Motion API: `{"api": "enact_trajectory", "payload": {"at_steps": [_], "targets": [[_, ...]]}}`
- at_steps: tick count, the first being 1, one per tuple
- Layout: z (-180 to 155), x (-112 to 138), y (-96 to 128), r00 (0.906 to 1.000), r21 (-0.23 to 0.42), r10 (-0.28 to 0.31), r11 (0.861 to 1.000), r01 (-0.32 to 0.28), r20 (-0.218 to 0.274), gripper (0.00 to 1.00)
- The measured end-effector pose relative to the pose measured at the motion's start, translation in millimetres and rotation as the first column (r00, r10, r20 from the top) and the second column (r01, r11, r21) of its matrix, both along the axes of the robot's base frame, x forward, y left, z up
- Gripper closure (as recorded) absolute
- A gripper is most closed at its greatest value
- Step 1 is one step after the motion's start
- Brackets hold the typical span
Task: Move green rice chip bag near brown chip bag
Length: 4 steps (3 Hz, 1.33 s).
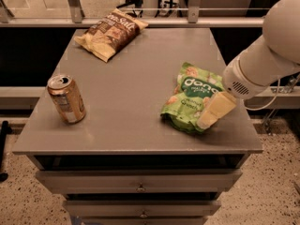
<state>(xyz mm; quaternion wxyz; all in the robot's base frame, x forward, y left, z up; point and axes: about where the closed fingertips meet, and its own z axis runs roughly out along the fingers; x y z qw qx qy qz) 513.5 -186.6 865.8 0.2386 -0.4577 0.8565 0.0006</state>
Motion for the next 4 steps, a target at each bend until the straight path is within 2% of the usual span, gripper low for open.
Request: {"api": "enact_trajectory", "payload": {"at_steps": [1, 2, 3, 4], "targets": [[-2.8, -0.7, 3.3, 0.9916, 0.016, -0.128, 0.992, 0.128, -0.02, 0.0], [6.8, -1.1, 21.2, 0.9767, 0.017, -0.209, 0.978, 0.21, -0.049, 0.0], [7.9, -1.5, 24.0, 0.9748, 0.02, -0.217, 0.976, 0.218, -0.053, 0.0], [11.4, -11.6, 38.0, 0.9809, 0.031, -0.182, 0.982, 0.184, -0.068, 0.0]]}}
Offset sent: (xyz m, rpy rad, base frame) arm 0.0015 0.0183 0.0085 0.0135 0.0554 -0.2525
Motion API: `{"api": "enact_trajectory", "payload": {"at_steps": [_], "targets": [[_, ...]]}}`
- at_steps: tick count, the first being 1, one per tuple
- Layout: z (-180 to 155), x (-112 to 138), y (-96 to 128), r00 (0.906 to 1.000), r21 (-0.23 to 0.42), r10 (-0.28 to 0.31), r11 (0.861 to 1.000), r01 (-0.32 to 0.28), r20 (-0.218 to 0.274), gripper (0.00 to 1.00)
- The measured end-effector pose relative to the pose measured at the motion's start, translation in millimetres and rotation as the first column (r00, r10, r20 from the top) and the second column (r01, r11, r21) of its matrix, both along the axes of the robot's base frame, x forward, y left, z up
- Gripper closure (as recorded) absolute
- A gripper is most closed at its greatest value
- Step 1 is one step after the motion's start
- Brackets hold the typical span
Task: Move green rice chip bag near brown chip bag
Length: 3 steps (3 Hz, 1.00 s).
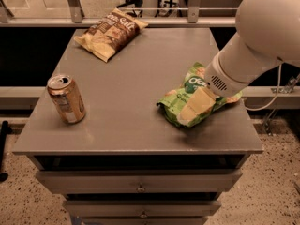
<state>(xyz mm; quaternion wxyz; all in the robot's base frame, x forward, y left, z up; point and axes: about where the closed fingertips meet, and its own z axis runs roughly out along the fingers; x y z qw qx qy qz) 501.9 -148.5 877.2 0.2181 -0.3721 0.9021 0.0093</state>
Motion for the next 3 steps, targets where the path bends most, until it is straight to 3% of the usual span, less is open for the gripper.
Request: {"api": "enact_trajectory", "payload": {"at_steps": [1, 2, 3], "targets": [[4.4, -8.5, 36.6, 0.997, 0.031, 0.076, 0.997, -0.076, -0.01, 0.0], [-4.3, -9.0, 57.7, 0.9954, 0.049, 0.096, 0.994, -0.096, -0.004, 0.0], [-21.6, 4.0, 65.4, 0.9967, 0.052, 0.08, 0.995, -0.08, 0.011, 0.15]]}}
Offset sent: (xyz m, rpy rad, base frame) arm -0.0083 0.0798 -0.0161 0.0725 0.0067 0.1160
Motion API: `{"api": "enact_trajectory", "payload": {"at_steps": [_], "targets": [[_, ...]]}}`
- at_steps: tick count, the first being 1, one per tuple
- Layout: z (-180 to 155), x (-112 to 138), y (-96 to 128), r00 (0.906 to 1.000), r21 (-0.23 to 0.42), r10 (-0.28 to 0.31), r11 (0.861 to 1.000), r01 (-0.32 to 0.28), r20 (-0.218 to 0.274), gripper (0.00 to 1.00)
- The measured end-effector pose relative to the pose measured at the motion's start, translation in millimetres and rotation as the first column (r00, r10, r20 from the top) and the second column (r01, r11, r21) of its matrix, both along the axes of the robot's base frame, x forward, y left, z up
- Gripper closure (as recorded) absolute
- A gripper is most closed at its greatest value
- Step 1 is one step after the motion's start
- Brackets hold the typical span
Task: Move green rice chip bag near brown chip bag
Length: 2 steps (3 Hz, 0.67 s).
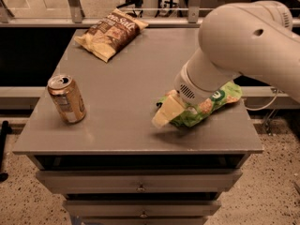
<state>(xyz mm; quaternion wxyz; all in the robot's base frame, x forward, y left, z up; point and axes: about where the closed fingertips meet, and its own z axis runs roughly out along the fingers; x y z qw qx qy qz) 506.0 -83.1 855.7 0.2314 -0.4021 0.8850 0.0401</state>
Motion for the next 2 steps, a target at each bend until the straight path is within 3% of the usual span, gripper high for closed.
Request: {"api": "enact_trajectory", "payload": {"at_steps": [2], "targets": [[-12.1, 19.2, -10.3, 0.9981, -0.012, -0.052, 0.999, 0.053, 0.034, 0.6]]}}
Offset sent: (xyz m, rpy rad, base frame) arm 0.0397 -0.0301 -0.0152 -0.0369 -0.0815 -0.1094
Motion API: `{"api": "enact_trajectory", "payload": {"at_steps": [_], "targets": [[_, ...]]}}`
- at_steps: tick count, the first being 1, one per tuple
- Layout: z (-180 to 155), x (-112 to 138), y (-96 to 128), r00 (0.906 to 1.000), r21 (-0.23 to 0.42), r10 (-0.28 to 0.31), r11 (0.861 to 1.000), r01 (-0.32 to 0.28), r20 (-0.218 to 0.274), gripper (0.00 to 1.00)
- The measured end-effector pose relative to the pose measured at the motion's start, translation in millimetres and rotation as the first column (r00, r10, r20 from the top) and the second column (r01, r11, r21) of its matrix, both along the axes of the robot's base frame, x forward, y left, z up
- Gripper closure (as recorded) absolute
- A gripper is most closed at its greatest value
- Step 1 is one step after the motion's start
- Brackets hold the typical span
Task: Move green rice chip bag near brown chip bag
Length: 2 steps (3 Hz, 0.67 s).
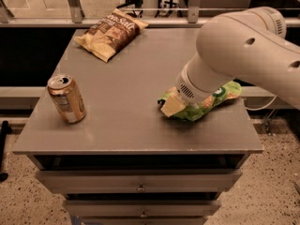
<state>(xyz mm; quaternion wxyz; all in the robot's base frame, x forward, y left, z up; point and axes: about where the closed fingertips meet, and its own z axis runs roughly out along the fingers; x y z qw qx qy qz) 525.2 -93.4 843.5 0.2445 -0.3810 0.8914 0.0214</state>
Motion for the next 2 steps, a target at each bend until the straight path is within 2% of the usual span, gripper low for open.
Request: {"api": "enact_trajectory", "payload": {"at_steps": [1, 2], "targets": [[8.1, 6.9, -8.2, 0.9994, -0.014, -0.011, 1.0, 0.012, 0.033, 0.81], [35.4, 12.5, -17.6, 0.9947, -0.048, 0.035, 0.998, -0.03, 0.097, 1.0]]}}
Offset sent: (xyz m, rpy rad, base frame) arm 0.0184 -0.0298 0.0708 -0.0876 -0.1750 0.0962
